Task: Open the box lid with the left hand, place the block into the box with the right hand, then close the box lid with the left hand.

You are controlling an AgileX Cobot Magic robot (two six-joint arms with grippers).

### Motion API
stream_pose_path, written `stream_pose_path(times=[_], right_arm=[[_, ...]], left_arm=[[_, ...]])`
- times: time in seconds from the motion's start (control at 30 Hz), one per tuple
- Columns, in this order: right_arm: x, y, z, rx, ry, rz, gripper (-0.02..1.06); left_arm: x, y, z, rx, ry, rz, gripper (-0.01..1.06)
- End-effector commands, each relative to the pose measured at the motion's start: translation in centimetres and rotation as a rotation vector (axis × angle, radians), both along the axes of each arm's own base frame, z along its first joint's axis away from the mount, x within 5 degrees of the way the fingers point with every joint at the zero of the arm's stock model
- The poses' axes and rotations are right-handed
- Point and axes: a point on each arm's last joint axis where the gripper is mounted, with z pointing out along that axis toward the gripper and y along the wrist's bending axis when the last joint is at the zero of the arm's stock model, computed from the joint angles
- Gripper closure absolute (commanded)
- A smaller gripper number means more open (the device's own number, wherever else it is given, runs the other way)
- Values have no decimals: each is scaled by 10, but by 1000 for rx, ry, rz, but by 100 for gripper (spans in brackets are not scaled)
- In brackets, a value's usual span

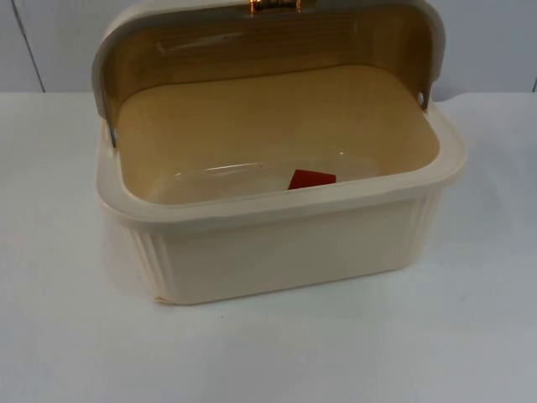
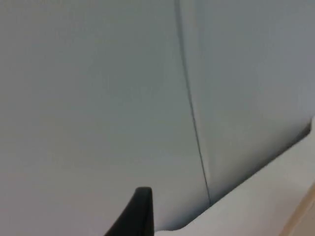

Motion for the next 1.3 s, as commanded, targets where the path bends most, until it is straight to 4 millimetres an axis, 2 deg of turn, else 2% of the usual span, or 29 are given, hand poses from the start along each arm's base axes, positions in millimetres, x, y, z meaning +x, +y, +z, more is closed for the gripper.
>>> stream_pose_path(times=[0.0,0.03,0.17,0.2,0.33,0.43,0.5,0.6,0.63,0.73,0.8,0.83,0.87,1.0,1.27], right_arm=[[-2,0,1,-3,-2,2,0],[-2,0,1,-3,-2,2,0],[-2,0,1,-3,-2,2,0],[-2,0,1,-3,-2,2,0],[-2,0,1,-4,-7,0,0],[-2,0,1,-4,-7,0,0],[-2,0,1,-4,-7,0,0],[-2,0,2,-4,-11,-1,0],[-2,0,2,-4,-11,-1,0],[-2,0,2,-4,-11,-1,0],[-2,0,2,-4,-11,-1,0],[-2,0,2,-4,-11,-1,0],[-2,0,2,-4,-11,-1,0],[-2,0,2,-4,-11,-1,0],[-2,0,2,-4,-11,-1,0]], left_arm=[[8,-23,-4,180,-3,-89,0],[8,-23,-4,180,-3,-89,0],[12,-51,-16,404,-51,-176,0],[12,-51,-16,404,-51,-176,0],[8,-77,-31,470,-55,-271,1],[10,-84,-39,475,-41,-287,5],[12,-86,-45,467,-24,-292,16],[14,-87,-52,471,9,-300,45],[14,-87,-52,471,9,-300,45],[12,-86,-55,478,39,-310,80],[10,-86,-56,472,72,-311,99],[10,-86,-56,472,72,-311,99],[9,-86,-58,472,92,-315,105],[3,-85,-62,480,168,-351,105],[0,-88,-65,459,199,-387,105]])
